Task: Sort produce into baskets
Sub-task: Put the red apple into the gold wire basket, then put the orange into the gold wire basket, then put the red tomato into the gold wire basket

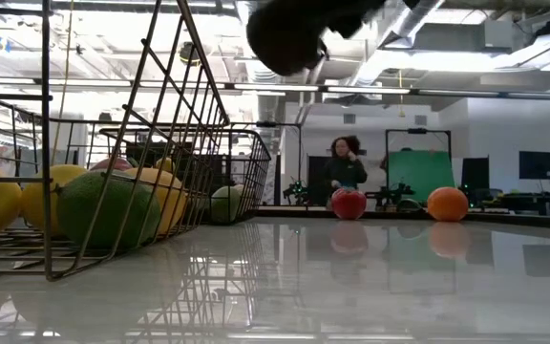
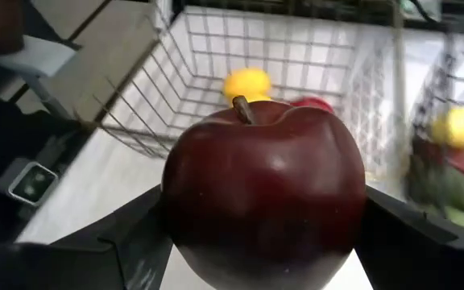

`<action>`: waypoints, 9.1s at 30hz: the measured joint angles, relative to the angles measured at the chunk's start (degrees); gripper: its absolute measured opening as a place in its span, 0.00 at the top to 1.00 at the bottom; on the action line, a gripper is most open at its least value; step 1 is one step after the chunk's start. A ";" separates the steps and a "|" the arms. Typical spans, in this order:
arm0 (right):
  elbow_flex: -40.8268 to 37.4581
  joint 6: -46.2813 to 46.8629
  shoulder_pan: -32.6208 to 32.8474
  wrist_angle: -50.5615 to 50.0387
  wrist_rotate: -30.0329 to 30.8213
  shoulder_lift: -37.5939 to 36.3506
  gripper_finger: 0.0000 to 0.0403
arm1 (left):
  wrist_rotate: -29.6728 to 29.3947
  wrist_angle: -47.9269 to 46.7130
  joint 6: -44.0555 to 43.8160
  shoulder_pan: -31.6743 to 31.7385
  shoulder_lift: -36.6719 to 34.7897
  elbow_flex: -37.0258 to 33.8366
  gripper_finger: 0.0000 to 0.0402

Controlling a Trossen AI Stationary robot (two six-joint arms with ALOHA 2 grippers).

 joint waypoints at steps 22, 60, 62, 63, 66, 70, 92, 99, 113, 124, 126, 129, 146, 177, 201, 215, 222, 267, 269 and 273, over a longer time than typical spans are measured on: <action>24.08 -3.52 3.10 -3.34 -0.04 20.72 0.02 | -4.52 -1.36 -1.99 -3.01 -1.98 0.02 0.40; -6.25 -9.23 -59.87 -24.06 33.57 -0.09 0.02 | -7.38 -0.38 -3.20 -2.95 -1.97 0.02 0.40; -6.25 -9.65 -61.68 -26.09 33.25 0.30 0.02 | -7.38 -0.37 -3.19 -2.95 -1.97 0.02 0.40; -6.25 -10.11 -62.47 -26.87 33.16 0.42 0.02 | -7.36 -0.32 -3.19 -2.95 -1.97 0.02 0.40; -6.25 -12.14 -63.56 -28.43 31.44 0.61 0.02 | -7.36 0.17 -3.18 -2.93 -1.80 0.02 0.40; -6.25 -11.91 -63.72 -28.65 29.89 0.70 0.02 | -7.35 0.13 -3.17 -2.93 -1.75 0.02 0.40; -7.76 3.16 -40.86 -37.07 20.45 1.94 0.08 | -7.34 0.36 -3.74 -2.93 -1.75 0.02 0.40; -7.55 6.82 -27.64 -32.91 20.54 1.94 0.08 | -7.33 0.40 -4.13 -2.93 -1.75 0.02 0.40; 4.80 11.92 -9.48 -31.62 20.84 1.92 0.08 | -7.69 0.42 -4.13 -2.93 -1.75 0.02 0.40; 8.82 8.88 -3.09 -31.46 25.18 2.06 0.13 | -7.75 0.42 -4.21 -2.93 -1.73 0.02 0.40; 7.69 8.26 -2.72 -28.19 23.30 2.56 0.13 | -7.75 0.40 -4.22 -2.93 -1.73 0.02 0.40; 4.24 6.96 -1.63 -21.63 21.16 2.87 0.13 | -7.75 0.39 -4.31 -2.93 -1.73 0.02 0.40; -17.13 1.30 5.88 25.36 24.40 3.14 0.10 | -7.79 -0.02 -4.72 -2.93 -1.73 0.02 0.40; -23.28 -0.35 5.65 40.04 28.50 4.93 0.11 | -7.77 -0.56 -5.20 -2.93 -1.73 0.00 0.40; -29.85 13.55 4.92 24.98 29.73 2.90 0.11 | -7.76 -0.46 -5.69 -2.93 -1.73 0.00 0.40; -30.50 10.15 4.23 21.88 29.77 -2.18 0.19 | -7.76 -0.48 -5.68 -2.93 -1.73 0.00 0.40; -30.38 9.80 3.88 19.91 29.89 -6.05 0.19 | -7.77 -0.48 -5.67 -2.93 -1.73 0.00 0.40; 2.67 -6.12 1.53 18.47 24.85 6.16 0.04 | -12.30 5.53 -7.79 -2.91 -1.75 0.00 0.40; 2.48 -6.12 -0.70 15.25 25.86 4.43 0.04 | -12.72 5.49 -7.84 -2.91 -1.75 0.00 0.40; -1.45 -6.08 -6.42 14.88 26.06 1.83 0.04 | -13.21 5.46 -7.80 -2.91 -1.75 0.00 0.40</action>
